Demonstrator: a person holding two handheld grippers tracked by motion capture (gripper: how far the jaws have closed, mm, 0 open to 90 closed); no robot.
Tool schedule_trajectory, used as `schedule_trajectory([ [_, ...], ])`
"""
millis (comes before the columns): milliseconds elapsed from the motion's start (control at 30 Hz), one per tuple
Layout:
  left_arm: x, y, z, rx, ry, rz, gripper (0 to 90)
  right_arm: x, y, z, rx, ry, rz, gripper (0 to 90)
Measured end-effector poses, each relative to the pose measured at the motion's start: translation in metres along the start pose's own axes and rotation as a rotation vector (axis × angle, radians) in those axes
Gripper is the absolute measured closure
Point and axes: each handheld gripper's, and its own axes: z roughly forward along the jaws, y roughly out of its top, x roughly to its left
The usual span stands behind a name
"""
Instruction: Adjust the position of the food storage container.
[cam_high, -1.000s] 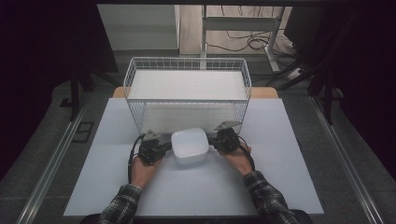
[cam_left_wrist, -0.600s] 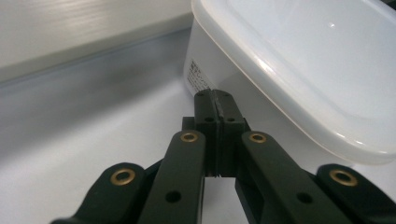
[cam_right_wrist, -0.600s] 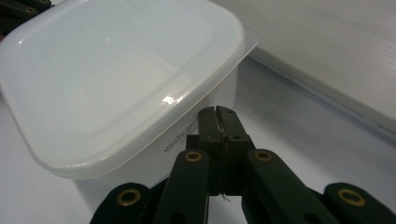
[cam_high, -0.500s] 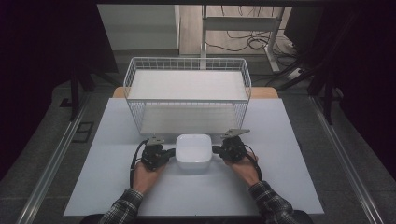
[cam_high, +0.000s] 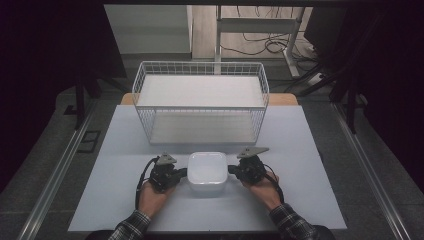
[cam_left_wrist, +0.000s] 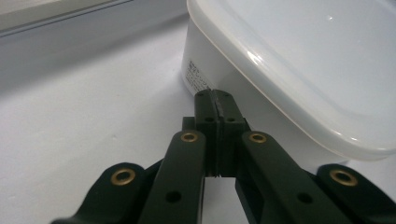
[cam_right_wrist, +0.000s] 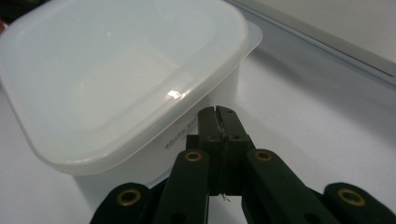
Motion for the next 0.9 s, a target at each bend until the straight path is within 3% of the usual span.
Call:
schedule_trajectory([
  [33, 0.001, -0.001, -0.003, -0.005, -0.015, 0.006, 89.9, 0.001, 0.000, -0.001, 0.000, -0.004, -0.004, 89.0],
  [100, 0.001, -0.001, -0.008, -0.010, 0.006, 0.017, 88.0, 0.002, 0.000, -0.003, -0.002, -0.007, -0.003, 88.8],
  [133, 0.002, -0.001, -0.013, -0.012, 0.039, 0.035, 85.4, 0.004, 0.000, -0.008, -0.014, -0.038, -0.022, 87.1],
  [167, 0.005, -0.003, -0.022, -0.041, 0.028, 0.032, 82.1, 0.004, -0.001, -0.012, -0.020, -0.050, -0.029, 85.8],
  [233, 0.006, -0.004, -0.026, -0.054, 0.026, 0.023, 77.2, 0.004, -0.003, -0.015, -0.029, -0.046, -0.021, 83.7],
  [300, 0.005, -0.007, -0.030, -0.059, 0.043, 0.028, 64.6, 0.003, -0.007, -0.022, -0.046, -0.040, -0.010, 79.7],
  [400, 0.001, -0.014, -0.035, -0.073, 0.060, 0.046, 49.6, 0.004, -0.011, -0.036, -0.087, -0.050, -0.027, 67.5],
  [467, 0.000, -0.016, -0.036, -0.072, 0.067, 0.049, 46.0, 0.004, -0.012, -0.039, -0.095, -0.052, -0.032, 64.2],
  [500, -0.001, -0.017, -0.037, -0.072, 0.071, 0.048, 37.4, 0.005, -0.016, -0.045, -0.107, -0.063, -0.031, 55.4],
  [533, -0.001, -0.018, -0.038, -0.072, 0.063, 0.047, 37.4, 0.005, -0.016, -0.045, -0.107, -0.063, -0.031, 55.4],
  [567, -0.001, -0.021, -0.040, -0.070, 0.049, 0.047, 31.0, 0.003, -0.020, -0.049, -0.120, -0.064, -0.014, 47.8],
  [600, -0.001, -0.021, -0.040, -0.070, 0.049, 0.047, 28.7, 0.003, -0.020, -0.049, -0.120, -0.064, -0.014, 47.8],
  [633, -0.002, -0.023, -0.042, -0.070, 0.041, 0.051, 26.2, 0.002, -0.023, -0.052, -0.132, -0.058, -0.002, 39.0],
  [700, -0.002, -0.024, -0.043, -0.069, 0.037, 0.053, 23.5, 0.002, -0.024, -0.053, -0.137, -0.057, -0.002, 36.0],
  [733, -0.002, -0.026, -0.044, -0.068, 0.036, 0.052, 16.2, 0.002, -0.027, -0.054, -0.145, -0.049, -0.001, 27.3],
  [800, -0.002, -0.028, -0.045, -0.064, 0.036, 0.061, 11.7, 0.002, -0.028, -0.055, -0.151, -0.042, 0.001, 24.3],
  [867, -0.003, -0.030, -0.045, -0.061, 0.047, 0.073, 9.3, 0.002, -0.032, -0.054, -0.153, -0.034, 0.008, 14.3],
  [900, -0.003, -0.030, -0.044, -0.057, 0.052, 0.080, 9.3, 0.002, -0.032, -0.054, -0.153, -0.034, 0.008, 14.3],
])
